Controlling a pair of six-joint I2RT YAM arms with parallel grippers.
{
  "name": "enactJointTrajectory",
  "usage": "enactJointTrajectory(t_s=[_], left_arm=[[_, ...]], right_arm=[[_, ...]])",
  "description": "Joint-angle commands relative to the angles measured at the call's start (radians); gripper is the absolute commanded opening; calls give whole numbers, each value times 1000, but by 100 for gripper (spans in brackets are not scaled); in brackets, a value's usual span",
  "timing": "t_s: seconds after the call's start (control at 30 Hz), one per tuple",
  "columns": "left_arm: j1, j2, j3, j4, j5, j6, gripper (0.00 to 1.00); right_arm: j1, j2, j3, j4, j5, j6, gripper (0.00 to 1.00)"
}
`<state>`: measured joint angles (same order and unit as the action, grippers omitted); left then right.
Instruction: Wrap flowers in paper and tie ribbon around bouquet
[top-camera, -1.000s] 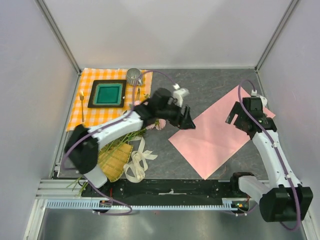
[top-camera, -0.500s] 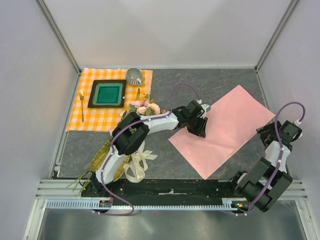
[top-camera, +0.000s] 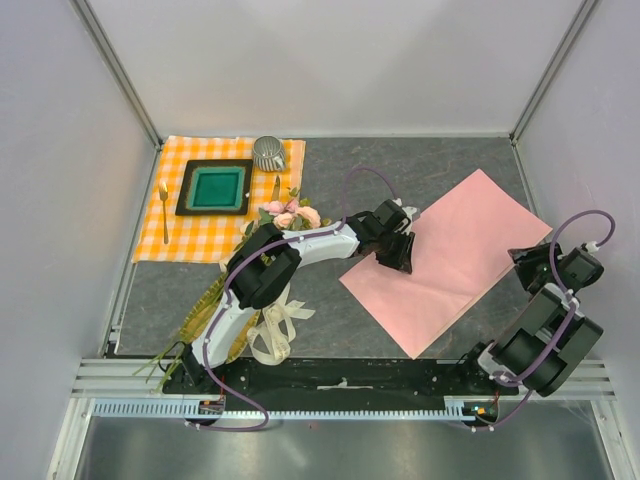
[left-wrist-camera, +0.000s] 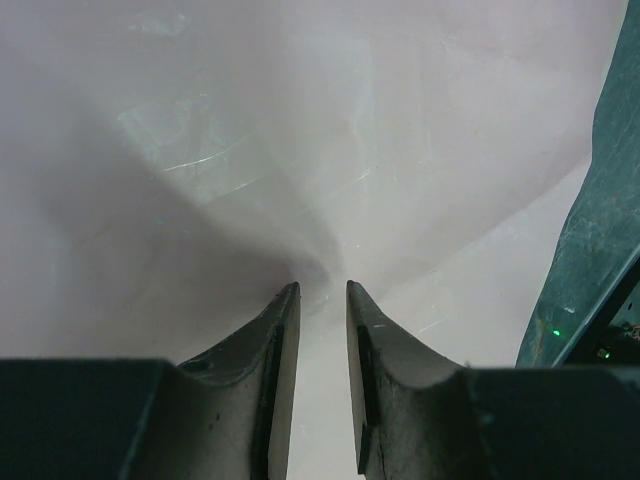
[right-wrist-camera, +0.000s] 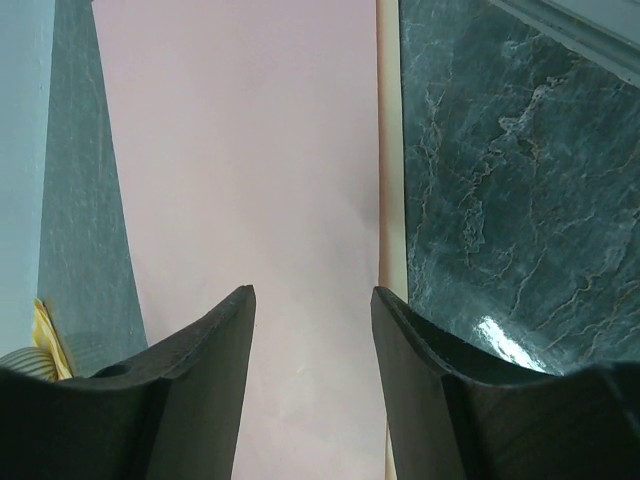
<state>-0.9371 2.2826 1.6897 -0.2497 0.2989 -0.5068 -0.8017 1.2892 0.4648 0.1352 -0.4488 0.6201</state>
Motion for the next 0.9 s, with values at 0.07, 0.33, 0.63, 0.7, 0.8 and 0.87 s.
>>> enactJointTrajectory(t_s=[0.07, 0.33, 0.63, 0.7, 0.8, 0.87], left_arm=[[-2, 11, 21, -53, 8, -10, 32], [0, 21, 19, -49, 20, -13, 32], [0, 37, 30, -46, 31, -9, 32], [0, 40, 33, -48, 32, -7, 32], [0, 44, 33, -46, 39, -6, 32], [-2, 44, 33, -46, 40, -4, 32]], right_arm=[[-5, 35, -37, 101, -30, 9, 59], [-5, 78, -43, 124, -31, 18, 62], [7, 159, -66, 237, -83, 59, 60], [12, 174, -69, 253, -90, 66, 57], [15, 180, -69, 257, -87, 66, 54], [19, 170, -69, 259, -85, 63, 54]])
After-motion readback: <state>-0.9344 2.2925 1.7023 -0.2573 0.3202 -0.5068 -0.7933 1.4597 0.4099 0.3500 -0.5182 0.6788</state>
